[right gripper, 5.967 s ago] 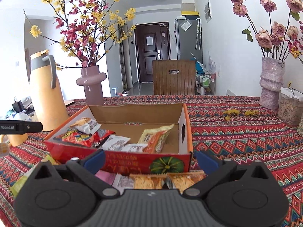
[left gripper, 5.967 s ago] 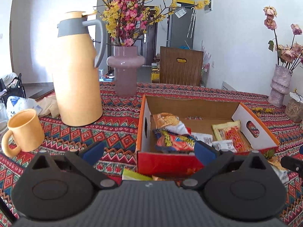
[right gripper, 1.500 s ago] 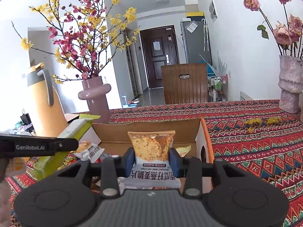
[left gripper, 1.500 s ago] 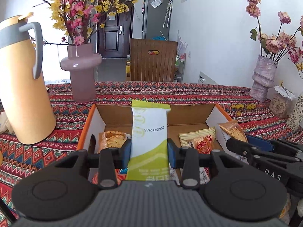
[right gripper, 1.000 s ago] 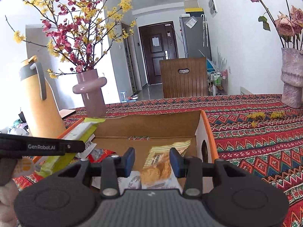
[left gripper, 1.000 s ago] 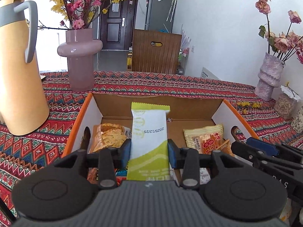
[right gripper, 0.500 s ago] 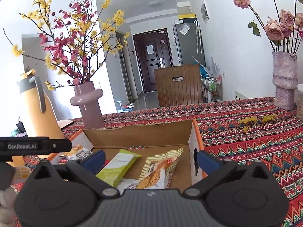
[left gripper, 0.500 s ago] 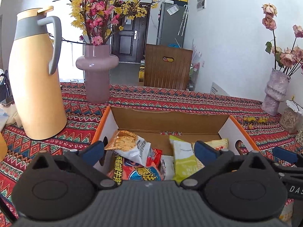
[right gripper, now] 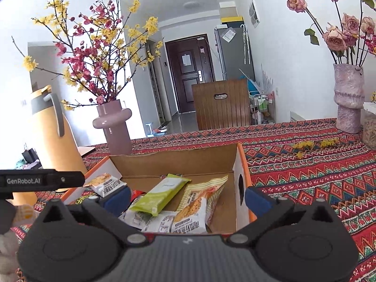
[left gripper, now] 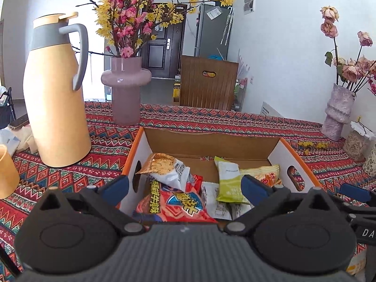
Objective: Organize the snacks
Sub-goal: 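Return to the pile and grasp another oat cracker packet with the right tool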
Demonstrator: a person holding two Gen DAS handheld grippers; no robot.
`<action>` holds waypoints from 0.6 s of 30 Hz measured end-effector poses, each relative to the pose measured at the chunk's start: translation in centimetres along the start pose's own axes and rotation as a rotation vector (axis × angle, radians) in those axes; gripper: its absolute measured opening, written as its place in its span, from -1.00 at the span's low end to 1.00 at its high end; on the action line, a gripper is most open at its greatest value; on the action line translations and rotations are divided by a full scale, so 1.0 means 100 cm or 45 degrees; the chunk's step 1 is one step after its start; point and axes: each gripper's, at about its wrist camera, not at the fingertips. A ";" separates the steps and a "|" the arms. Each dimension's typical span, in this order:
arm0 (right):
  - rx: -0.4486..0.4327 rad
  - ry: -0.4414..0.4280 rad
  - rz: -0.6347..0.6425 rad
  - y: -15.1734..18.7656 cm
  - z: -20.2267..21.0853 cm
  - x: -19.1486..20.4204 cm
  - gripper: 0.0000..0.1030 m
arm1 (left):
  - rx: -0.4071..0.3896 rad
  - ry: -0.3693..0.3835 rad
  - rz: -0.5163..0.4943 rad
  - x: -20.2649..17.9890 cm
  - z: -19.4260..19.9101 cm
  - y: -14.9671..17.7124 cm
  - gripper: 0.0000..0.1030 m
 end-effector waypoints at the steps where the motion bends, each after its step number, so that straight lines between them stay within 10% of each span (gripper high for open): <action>1: 0.003 0.001 -0.001 0.001 0.002 0.000 1.00 | 0.000 -0.001 0.000 0.001 0.002 0.001 1.00; 18: 0.057 -0.005 -0.054 0.024 0.046 0.001 1.00 | 0.020 -0.019 -0.018 0.021 0.043 0.023 1.00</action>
Point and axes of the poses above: each gripper's, at about its wrist camera, not at the fingertips, and z roughly against the way its jaws point, x to its left, y to its underside, and after that the axes turned 9 degrees about -x, right-handed
